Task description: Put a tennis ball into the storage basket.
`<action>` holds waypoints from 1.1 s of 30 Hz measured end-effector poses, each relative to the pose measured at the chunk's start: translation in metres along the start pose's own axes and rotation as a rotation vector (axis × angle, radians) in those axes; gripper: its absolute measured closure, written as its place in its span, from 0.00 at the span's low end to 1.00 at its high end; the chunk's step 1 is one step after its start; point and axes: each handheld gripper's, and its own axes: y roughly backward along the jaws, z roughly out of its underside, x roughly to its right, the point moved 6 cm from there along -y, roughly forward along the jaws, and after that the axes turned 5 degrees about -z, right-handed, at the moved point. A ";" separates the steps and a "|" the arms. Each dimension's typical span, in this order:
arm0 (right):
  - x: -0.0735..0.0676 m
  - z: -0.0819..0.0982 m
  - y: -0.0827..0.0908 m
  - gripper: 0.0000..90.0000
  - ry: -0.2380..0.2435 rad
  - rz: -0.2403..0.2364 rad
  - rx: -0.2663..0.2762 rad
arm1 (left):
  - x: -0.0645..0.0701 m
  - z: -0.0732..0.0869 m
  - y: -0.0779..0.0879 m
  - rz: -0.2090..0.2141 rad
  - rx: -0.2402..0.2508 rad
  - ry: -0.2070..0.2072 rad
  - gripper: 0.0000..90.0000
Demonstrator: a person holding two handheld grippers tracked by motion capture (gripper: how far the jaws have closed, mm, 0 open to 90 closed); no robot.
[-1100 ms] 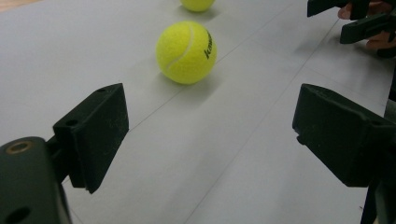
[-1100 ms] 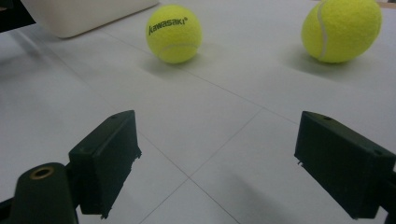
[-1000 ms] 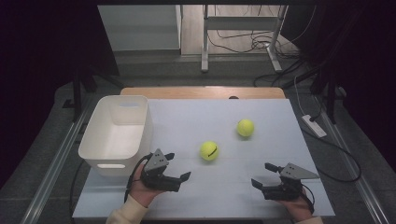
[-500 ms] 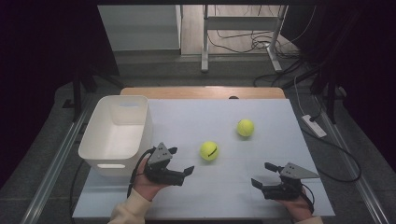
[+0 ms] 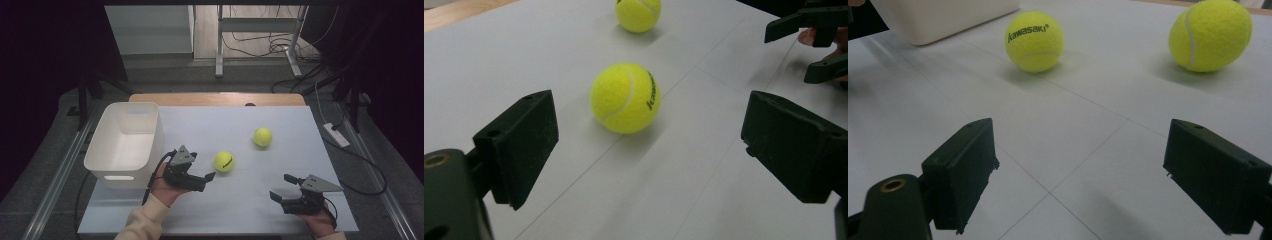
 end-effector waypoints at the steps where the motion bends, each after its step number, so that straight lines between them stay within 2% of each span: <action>1: 0.000 0.000 0.000 0.15 0.001 0.001 -0.002 | 0.000 -0.001 -0.001 0.001 -0.001 -0.001 0.11; 12: 0.000 0.001 0.000 0.15 0.002 0.004 -0.005 | -0.003 -0.007 -0.012 0.002 -0.031 -0.001 0.10; 33: 0.001 0.001 -0.001 0.15 0.000 0.008 -0.009 | 0.000 -0.018 -0.031 0.019 -0.084 -0.039 0.10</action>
